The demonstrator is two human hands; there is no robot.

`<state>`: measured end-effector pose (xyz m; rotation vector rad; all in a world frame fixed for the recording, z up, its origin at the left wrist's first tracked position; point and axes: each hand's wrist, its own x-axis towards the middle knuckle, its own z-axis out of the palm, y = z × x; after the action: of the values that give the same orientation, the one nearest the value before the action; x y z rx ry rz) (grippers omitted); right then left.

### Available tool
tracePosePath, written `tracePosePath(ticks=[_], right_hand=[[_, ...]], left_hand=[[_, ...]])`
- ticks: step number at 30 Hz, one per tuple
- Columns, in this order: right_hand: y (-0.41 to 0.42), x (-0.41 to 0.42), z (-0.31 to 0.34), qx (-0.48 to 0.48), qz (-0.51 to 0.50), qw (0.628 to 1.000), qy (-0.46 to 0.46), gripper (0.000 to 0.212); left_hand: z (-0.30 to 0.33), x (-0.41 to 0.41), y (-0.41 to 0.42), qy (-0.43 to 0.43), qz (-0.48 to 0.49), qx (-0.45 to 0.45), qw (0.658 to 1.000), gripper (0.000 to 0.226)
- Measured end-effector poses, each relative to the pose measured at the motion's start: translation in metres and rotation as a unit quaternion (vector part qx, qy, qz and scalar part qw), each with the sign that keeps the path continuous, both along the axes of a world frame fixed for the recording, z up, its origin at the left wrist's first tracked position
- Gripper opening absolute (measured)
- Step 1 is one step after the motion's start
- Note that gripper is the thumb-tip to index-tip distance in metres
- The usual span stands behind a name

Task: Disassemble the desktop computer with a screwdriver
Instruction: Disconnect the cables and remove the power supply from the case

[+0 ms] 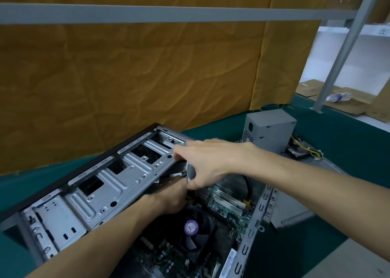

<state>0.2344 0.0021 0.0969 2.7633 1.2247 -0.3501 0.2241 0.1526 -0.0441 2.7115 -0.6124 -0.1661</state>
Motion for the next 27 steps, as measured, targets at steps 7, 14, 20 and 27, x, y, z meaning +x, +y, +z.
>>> tracePosePath(ticks=[7,14,20,27], right_hand=[[-0.007,0.005,0.003,0.037,0.009,0.998,0.057,0.036],[-0.005,0.008,-0.011,0.022,-0.007,0.991,-0.133,0.042],[-0.008,0.008,-0.007,0.025,0.022,0.998,-0.048,0.050],[-0.007,0.013,-0.003,0.062,0.030,0.997,0.036,0.035]], left_hand=[[0.001,0.003,-0.002,0.004,0.003,0.027,1.000,0.027],[0.004,0.004,-0.005,-0.013,0.008,0.029,0.999,0.025],[0.003,0.004,-0.003,0.002,0.013,0.033,0.999,0.023],[0.003,0.004,-0.003,-0.010,0.006,0.041,0.999,0.023]])
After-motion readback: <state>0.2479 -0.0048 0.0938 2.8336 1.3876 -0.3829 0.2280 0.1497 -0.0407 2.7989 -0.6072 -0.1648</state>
